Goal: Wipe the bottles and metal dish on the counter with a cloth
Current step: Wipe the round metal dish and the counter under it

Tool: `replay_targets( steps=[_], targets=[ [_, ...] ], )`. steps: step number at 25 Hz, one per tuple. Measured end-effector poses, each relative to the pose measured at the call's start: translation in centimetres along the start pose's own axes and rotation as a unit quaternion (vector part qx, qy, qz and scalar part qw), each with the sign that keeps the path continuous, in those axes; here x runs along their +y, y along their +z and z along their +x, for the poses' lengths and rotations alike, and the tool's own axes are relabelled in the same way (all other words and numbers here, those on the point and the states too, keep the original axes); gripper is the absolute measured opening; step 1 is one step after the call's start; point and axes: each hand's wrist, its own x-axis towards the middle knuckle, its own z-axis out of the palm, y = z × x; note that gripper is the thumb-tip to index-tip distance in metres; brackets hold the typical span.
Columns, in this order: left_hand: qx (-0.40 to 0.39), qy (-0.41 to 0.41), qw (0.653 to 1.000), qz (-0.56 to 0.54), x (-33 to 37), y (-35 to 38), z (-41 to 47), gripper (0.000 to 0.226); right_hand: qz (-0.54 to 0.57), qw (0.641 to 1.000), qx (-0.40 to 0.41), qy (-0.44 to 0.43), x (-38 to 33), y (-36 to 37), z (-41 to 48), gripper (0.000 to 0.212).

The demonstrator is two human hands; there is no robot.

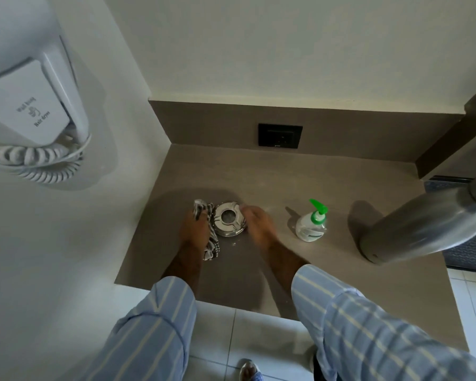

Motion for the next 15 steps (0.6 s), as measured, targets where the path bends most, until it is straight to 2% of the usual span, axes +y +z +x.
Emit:
replay_targets(
  steps=[2, 4, 6, 9, 12, 15],
  targets=[
    [-0.004, 0.011, 1.0, -0.002, -0.5, -0.2, 0.5, 0.039, 0.101, 0.993, 0.018, 0.053, -0.4, 0.7, 0.2, 0.048],
    [-0.023, 0.014, 1.0, -0.014, -1.1, -0.4, 0.7, 0.041, 0.174, 0.981, 0.016, 0.09, -0.4, 1.5, 0.2, 0.047],
    [-0.061, -0.015, 0.995, -0.083, -1.6, -0.7, 0.7, 0.039, 0.237, 0.963, 0.006, 0.129, -0.6, 2.4, 0.0, 0.042],
    [-0.11, -0.075, 0.969, -0.209, -1.5, -0.8, -0.4, 0.034, 0.297, 0.937, -0.031, 0.18, -0.6, 3.0, -0.8, 0.066],
    [-0.104, -0.054, 0.968, -0.222, -1.4, -1.3, -1.3, 0.033, 0.37, 0.905, -0.097, 0.185, -1.2, 2.9, -1.8, 0.077],
    [-0.113, -0.008, 0.964, -0.242, -0.1, -2.4, -2.0, 0.033, 0.361, 0.91, -0.133, 0.154, -3.1, 3.3, -3.5, 0.074]
  ],
)
